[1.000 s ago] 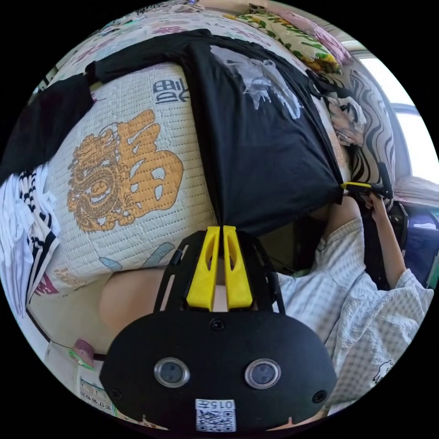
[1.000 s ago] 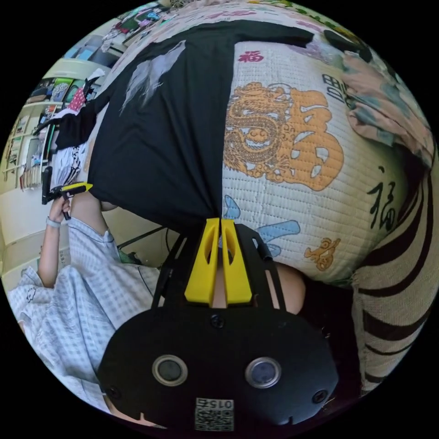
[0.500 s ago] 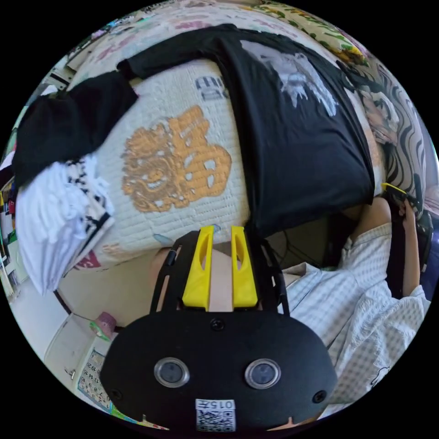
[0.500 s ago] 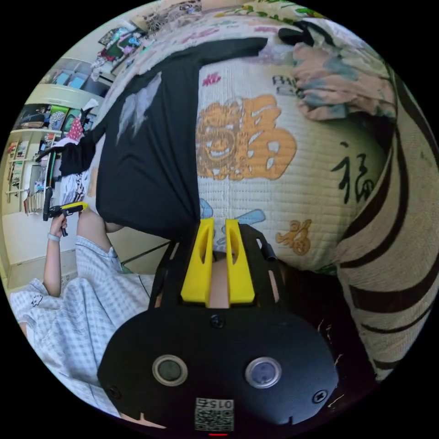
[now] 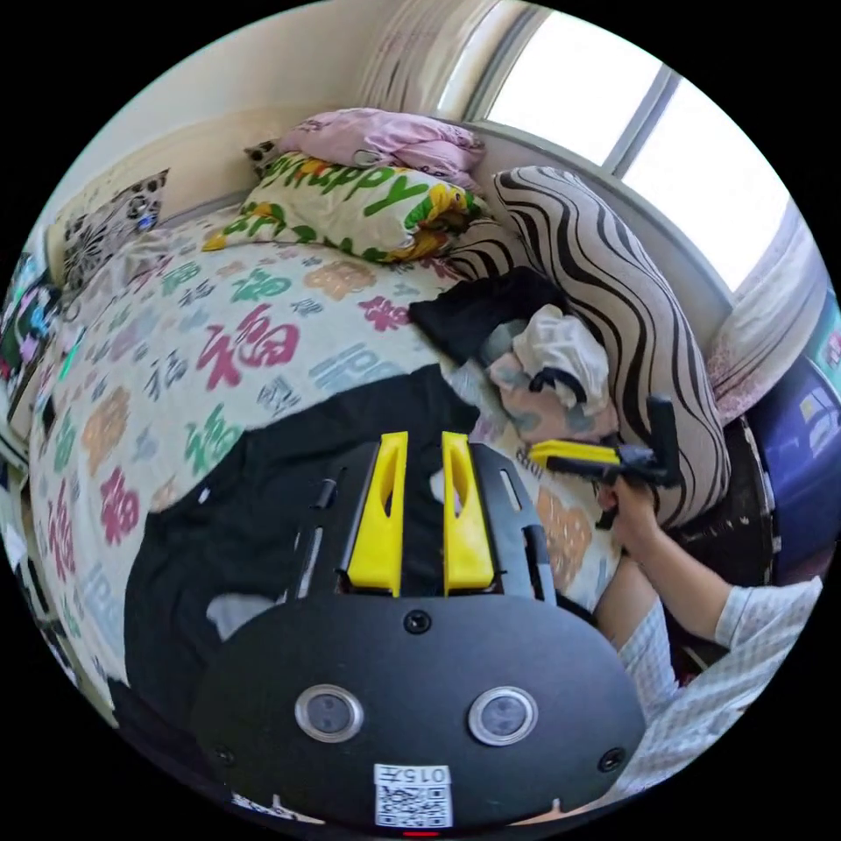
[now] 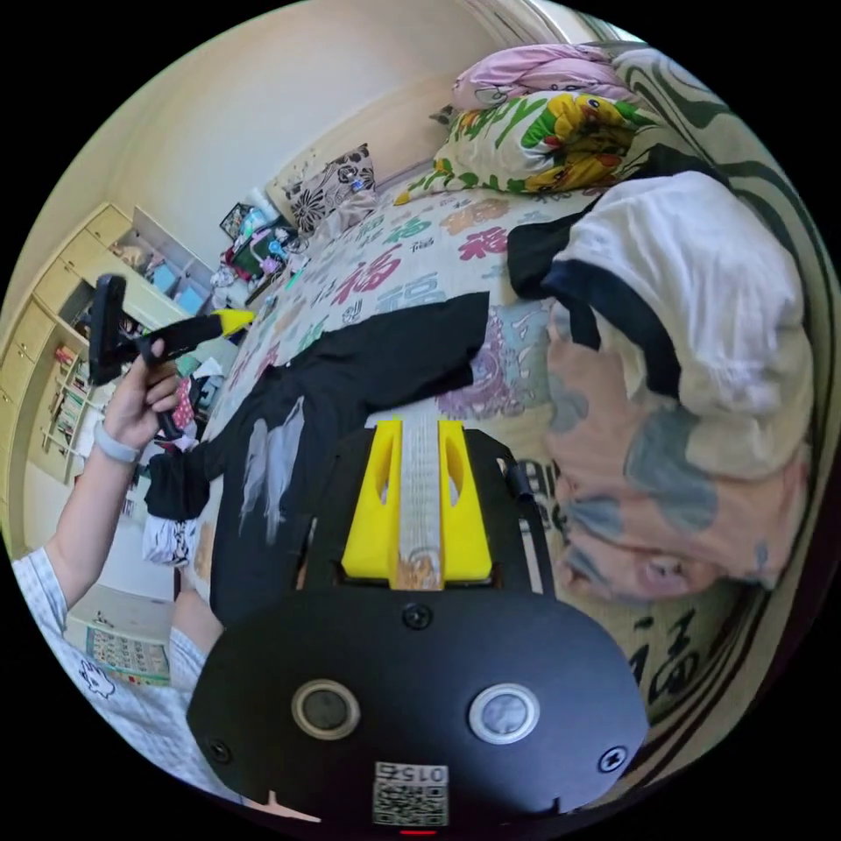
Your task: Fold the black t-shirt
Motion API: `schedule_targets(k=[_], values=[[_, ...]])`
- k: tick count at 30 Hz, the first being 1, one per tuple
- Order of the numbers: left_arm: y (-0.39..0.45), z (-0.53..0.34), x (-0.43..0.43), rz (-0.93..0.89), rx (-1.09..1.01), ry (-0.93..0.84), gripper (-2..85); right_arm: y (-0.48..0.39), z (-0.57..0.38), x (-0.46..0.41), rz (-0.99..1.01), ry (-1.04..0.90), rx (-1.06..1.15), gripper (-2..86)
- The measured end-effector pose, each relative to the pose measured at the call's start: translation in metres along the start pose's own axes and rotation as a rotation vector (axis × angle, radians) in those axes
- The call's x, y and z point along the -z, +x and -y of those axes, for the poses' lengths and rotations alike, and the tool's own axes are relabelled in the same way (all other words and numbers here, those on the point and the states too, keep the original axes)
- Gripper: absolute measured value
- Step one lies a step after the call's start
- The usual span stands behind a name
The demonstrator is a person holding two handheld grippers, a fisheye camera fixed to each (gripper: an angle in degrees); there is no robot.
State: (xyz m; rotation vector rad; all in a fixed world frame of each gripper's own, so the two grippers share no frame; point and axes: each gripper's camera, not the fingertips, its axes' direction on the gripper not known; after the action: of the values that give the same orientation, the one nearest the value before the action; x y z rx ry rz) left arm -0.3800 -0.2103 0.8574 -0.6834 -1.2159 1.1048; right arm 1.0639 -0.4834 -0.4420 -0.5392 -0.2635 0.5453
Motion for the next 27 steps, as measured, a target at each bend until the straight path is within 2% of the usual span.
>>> schedule_targets(k=[6,13,15,19,27], values=[[0.010,0.106,-0.154,-0.054,0.002,-0.138,7.3,0.013,0.035,-0.036,-0.002,0.013,0.006,7.3],[-0.005,0.137,-0.257,-0.071,0.047,-0.196,6.5,0.024,0.045,-0.080,0.037,-0.079,0.004,3.0],[-0.020,0.135,-0.275,-0.082,0.101,-0.222,2.4,0.023,0.041,-0.084,0.054,-0.061,0.017,1.4],[-0.045,0.129,-0.270,-0.164,0.136,-0.169,0.1,0.015,0.038,-0.087,0.045,-0.062,0.041,-0.1],[-0.119,0.080,-0.147,-0.406,0.140,0.205,-0.6,-0.048,0.038,-0.065,-0.065,0.067,0.168,-0.4]])
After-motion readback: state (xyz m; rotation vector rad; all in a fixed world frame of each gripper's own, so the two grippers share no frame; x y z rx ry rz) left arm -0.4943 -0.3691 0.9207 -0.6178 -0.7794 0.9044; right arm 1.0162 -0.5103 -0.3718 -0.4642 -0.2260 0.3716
